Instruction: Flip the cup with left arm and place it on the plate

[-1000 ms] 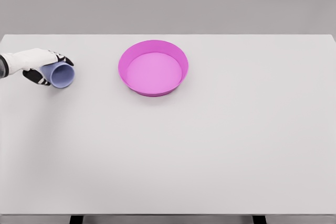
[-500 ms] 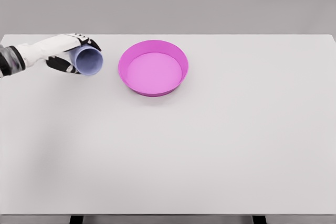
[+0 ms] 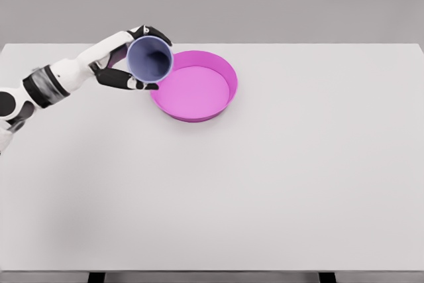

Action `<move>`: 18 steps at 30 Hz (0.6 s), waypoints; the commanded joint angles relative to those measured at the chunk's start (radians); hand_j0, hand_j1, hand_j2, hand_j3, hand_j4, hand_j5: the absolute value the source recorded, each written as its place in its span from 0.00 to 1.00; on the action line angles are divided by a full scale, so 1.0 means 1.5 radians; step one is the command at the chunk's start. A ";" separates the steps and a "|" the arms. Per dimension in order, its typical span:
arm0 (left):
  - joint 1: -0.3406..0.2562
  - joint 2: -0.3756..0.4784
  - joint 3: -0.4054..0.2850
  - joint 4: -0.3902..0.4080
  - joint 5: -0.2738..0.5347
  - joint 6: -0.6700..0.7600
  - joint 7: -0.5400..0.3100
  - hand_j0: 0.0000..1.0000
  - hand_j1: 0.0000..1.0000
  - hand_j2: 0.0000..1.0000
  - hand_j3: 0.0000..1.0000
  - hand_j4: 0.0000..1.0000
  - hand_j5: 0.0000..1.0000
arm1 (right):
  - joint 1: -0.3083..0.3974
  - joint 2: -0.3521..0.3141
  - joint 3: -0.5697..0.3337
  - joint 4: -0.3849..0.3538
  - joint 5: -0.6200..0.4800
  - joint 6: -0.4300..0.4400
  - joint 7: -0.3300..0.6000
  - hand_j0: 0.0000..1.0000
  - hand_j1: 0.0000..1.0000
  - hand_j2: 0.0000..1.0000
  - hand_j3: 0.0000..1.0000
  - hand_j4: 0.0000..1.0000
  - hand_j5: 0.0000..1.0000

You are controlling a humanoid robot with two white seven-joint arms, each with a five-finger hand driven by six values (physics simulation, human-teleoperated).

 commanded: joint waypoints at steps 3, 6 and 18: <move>-0.001 0.000 -0.030 -0.051 0.142 0.001 -0.004 0.43 0.43 0.43 0.43 0.43 0.43 | 0.000 0.000 0.000 0.000 0.000 0.000 0.000 1.00 1.00 1.00 1.00 1.00 1.00; -0.004 -0.007 -0.064 -0.060 0.209 0.001 -0.002 0.42 0.42 0.42 0.42 0.42 0.42 | 0.000 0.000 0.000 0.000 0.000 0.000 0.000 1.00 1.00 1.00 1.00 1.00 1.00; -0.013 -0.007 -0.176 -0.115 0.372 0.001 0.003 0.40 0.40 0.40 0.40 0.40 0.40 | 0.000 0.000 0.000 0.000 0.000 0.000 0.000 1.00 1.00 1.00 1.00 1.00 1.00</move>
